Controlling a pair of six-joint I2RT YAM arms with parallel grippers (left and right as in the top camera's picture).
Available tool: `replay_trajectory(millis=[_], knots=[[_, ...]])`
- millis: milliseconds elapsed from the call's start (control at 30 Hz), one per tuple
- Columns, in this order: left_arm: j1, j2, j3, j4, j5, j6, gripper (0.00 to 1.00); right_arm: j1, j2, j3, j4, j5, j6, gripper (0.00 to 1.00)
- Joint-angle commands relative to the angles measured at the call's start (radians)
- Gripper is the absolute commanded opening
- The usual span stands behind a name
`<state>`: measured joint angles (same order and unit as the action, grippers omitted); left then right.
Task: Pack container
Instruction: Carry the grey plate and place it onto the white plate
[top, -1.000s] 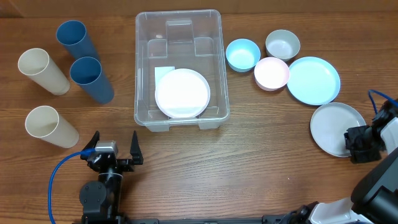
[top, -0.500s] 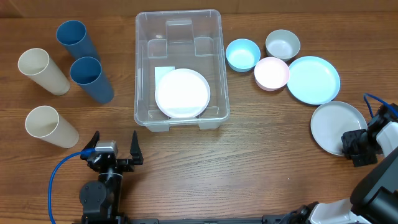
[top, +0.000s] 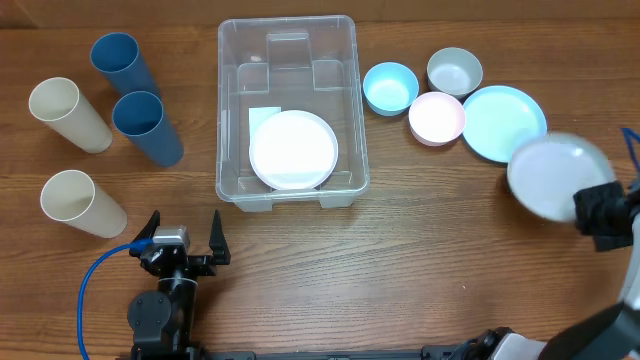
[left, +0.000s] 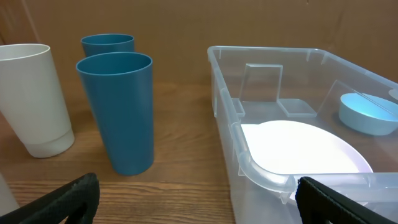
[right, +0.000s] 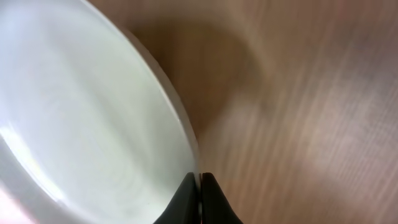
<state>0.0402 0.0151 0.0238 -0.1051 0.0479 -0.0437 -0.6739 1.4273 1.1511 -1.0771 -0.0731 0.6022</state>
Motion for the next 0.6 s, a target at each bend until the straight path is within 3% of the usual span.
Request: replay_trajectory(millis=[0, 133, 233, 333, 467, 567], knots=[[0.005, -0.008, -0.003, 0.0, -0.003, 0.022, 1.0, 0.0, -0.152, 0.077, -0.008, -0.124, -0.108, 0.04], [0.005, -0.008, -0.003, 0.0, -0.003, 0.022, 1.0, 0.01, -0.267, 0.085, -0.01, -0.322, -0.238, 0.04], [0.005, -0.008, -0.003, 0.0, -0.003, 0.022, 1.0, 0.121, -0.309, 0.085, 0.006, -0.464, -0.297, 0.04], [0.005, -0.008, -0.003, 0.0, -0.003, 0.022, 1.0, 0.399, -0.312, 0.085, 0.1, -0.441, -0.283, 0.04], [0.005, -0.008, -0.003, 0.0, -0.003, 0.022, 1.0, 0.898, -0.218, 0.085, 0.338, -0.145, -0.182, 0.04], [0.005, -0.008, -0.003, 0.0, -0.003, 0.022, 1.0, 1.064, -0.093, 0.085, 0.439, -0.038, -0.159, 0.04]])
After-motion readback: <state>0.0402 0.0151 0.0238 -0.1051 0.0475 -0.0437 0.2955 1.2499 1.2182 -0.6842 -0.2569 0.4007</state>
